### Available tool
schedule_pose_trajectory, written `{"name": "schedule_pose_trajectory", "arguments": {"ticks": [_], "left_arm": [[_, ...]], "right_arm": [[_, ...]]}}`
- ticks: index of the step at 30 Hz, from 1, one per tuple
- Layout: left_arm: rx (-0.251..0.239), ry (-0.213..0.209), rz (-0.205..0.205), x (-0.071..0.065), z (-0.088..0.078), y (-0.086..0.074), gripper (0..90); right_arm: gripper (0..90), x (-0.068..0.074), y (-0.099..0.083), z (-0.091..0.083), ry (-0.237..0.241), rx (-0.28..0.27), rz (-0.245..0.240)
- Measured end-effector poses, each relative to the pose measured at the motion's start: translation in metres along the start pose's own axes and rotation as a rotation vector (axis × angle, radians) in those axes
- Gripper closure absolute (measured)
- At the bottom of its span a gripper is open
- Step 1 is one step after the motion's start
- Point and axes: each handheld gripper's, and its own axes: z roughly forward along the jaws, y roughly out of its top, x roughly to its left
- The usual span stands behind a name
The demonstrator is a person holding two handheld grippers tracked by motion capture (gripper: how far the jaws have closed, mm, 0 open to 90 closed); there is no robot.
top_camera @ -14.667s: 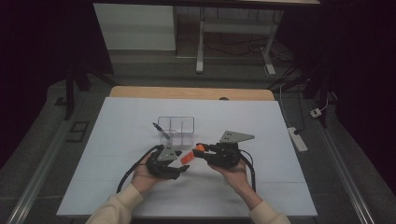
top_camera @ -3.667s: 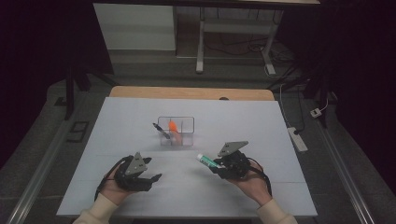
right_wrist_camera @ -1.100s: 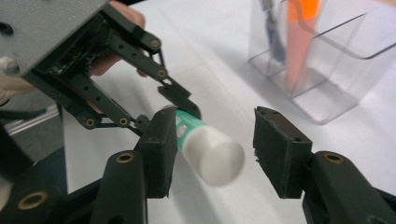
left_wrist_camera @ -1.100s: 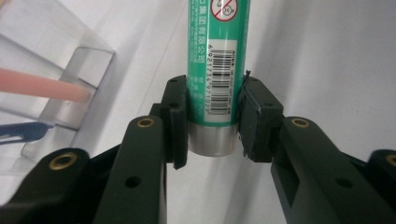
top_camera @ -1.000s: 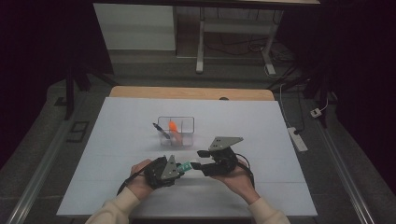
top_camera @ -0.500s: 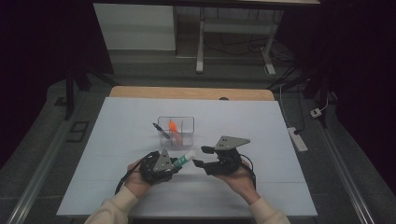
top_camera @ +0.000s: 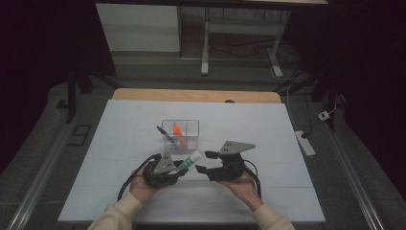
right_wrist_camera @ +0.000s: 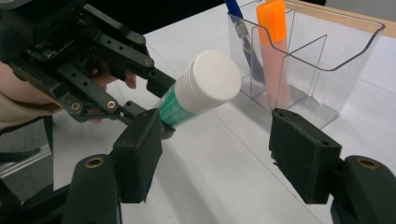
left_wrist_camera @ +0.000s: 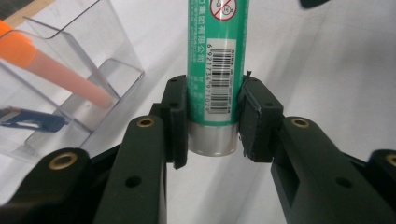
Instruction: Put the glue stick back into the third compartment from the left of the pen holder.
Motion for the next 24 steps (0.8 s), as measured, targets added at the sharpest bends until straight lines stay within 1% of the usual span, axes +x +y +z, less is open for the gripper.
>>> {"name": "schedule_pose_trajectory", "arguments": {"ticks": [4, 7, 8, 10, 11, 12, 16, 17, 19, 21, 22, 24], "left_arm": [[-0.01, -0.018, 0.001, -0.004, 0.003, 0.002, 65.8], [-0.008, -0.037, 0.007, -0.007, 0.006, 0.003, 65.7], [-0.006, -0.04, 0.011, -0.009, 0.007, 0.003, 65.7], [0.004, -0.044, 0.024, -0.011, 0.01, 0.004, 65.7], [0.008, -0.048, 0.027, -0.011, 0.011, 0.005, 65.7], [0.013, -0.046, 0.031, -0.012, 0.012, 0.005, 65.7], [0.018, -0.052, 0.04, -0.014, 0.015, 0.006, 65.5], [0.017, -0.052, 0.038, -0.014, 0.016, 0.006, 65.4], [0.016, -0.06, 0.031, -0.013, 0.016, 0.006, 65.0], [0.001, -0.057, 0.006, -0.013, 0.016, 0.005, 63.2], [-0.006, -0.056, -0.005, -0.011, 0.015, 0.005, 61.5], [-0.009, -0.046, -0.028, -0.008, 0.013, 0.004, 54.1]], "right_arm": [[33.5, 0.001, -0.001, 0.003, 0.01, -0.009, 0.017], [36.0, 0.002, -0.002, 0.005, 0.017, -0.015, 0.021], [38.2, 0.002, -0.003, 0.006, 0.018, -0.017, 0.024], [46.3, 0.001, -0.003, 0.006, 0.038, -0.024, 0.034], [50.1, 0.002, -0.004, 0.006, 0.04, -0.037, 0.04], [51.9, 0.002, -0.004, 0.006, 0.043, -0.042, 0.041], [61.0, 0.0, -0.003, 0.004, 0.1, -0.075, 0.092], [61.7, 0.0, -0.003, 0.003, 0.107, -0.081, 0.095], [62.5, 0.001, -0.002, 0.003, 0.109, -0.08, 0.08], [63.0, 0.003, -0.001, 0.002, 0.107, -0.078, 0.066], [63.3, 0.004, -0.001, 0.002, 0.103, -0.083, 0.063], [63.6, 0.005, 0.001, 0.0, 0.077, -0.091, 0.044]]}}
